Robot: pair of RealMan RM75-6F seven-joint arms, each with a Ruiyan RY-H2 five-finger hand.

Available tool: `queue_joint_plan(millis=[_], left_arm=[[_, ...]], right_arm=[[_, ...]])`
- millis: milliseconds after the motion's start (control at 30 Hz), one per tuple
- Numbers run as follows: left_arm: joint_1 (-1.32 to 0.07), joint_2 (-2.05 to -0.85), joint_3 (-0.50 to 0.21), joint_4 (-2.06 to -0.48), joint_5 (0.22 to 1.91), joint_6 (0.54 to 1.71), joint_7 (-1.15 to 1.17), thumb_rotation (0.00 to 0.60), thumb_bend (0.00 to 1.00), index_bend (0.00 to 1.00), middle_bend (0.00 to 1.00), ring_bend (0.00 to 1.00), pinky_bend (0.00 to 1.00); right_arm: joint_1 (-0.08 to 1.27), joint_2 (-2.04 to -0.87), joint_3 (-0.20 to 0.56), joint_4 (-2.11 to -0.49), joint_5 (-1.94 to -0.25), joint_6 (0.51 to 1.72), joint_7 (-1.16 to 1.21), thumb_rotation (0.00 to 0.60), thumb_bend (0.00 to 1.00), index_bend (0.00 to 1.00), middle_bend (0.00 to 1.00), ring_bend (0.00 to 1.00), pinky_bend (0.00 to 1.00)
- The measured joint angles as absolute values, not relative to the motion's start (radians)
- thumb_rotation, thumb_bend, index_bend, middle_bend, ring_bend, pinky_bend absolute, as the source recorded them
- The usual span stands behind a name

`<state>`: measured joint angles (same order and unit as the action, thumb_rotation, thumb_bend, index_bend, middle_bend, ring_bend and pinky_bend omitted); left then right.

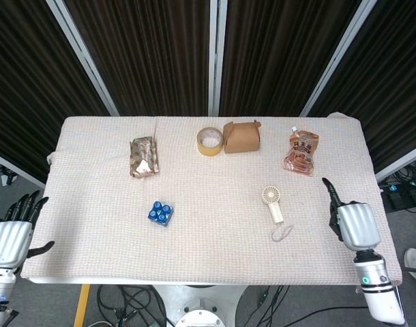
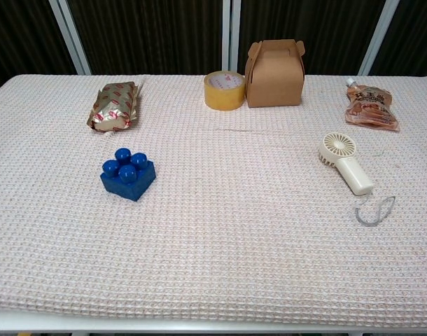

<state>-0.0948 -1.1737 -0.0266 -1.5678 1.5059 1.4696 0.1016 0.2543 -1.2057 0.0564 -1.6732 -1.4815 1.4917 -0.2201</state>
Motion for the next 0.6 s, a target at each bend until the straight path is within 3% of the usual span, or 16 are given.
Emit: queue_joint_plan(millis=[67, 167, 233, 367, 467, 600], left_arm=[[-0.096, -1.174, -0.026, -1.577, 1.511, 1.472, 0.111, 0.600, 0.00, 0.09, 0.00, 0.00, 0.14], [-0.096, -1.172, -0.024, -1.595, 1.516, 1.476, 0.126, 0.600, 0.00, 0.09, 0.00, 0.00, 0.14], [-0.096, -1.169, -0.023, -1.605, 1.518, 1.477, 0.135, 0.600, 0.00, 0.09, 0.00, 0.00, 0.14], [-0.096, -1.164, -0.023, -1.620, 1.519, 1.479, 0.149, 0.600, 0.00, 0.09, 0.00, 0.00, 0.14], [-0.097, -1.163, -0.024, -1.623, 1.520, 1.480, 0.153, 0.600, 0.00, 0.09, 0.00, 0.00, 0.14], [-0.094, -1.163, -0.023, -1.621, 1.525, 1.489, 0.148, 0.600, 0.00, 0.09, 0.00, 0.00, 0.14]], right_arm=[[0.228, -1.200, 0.053, -1.640, -1.510, 1.543, -0.208, 0.600, 1.00, 0.02, 0.89, 0.79, 0.72], [0.197, -1.203, 0.048, -1.568, -1.542, 1.606, -0.194, 0.600, 0.96, 0.03, 0.71, 0.62, 0.60], [0.169, -1.204, 0.041, -1.512, -1.552, 1.629, -0.191, 0.600, 0.82, 0.02, 0.49, 0.40, 0.42], [0.116, -1.181, 0.017, -1.480, -1.532, 1.621, -0.187, 0.600, 0.36, 0.00, 0.11, 0.05, 0.10], [0.088, -1.155, 0.005, -1.502, -1.500, 1.605, -0.181, 0.600, 0.19, 0.00, 0.00, 0.00, 0.00], [0.063, -1.145, -0.002, -1.506, -1.503, 1.610, -0.175, 0.600, 0.15, 0.00, 0.00, 0.00, 0.00]])
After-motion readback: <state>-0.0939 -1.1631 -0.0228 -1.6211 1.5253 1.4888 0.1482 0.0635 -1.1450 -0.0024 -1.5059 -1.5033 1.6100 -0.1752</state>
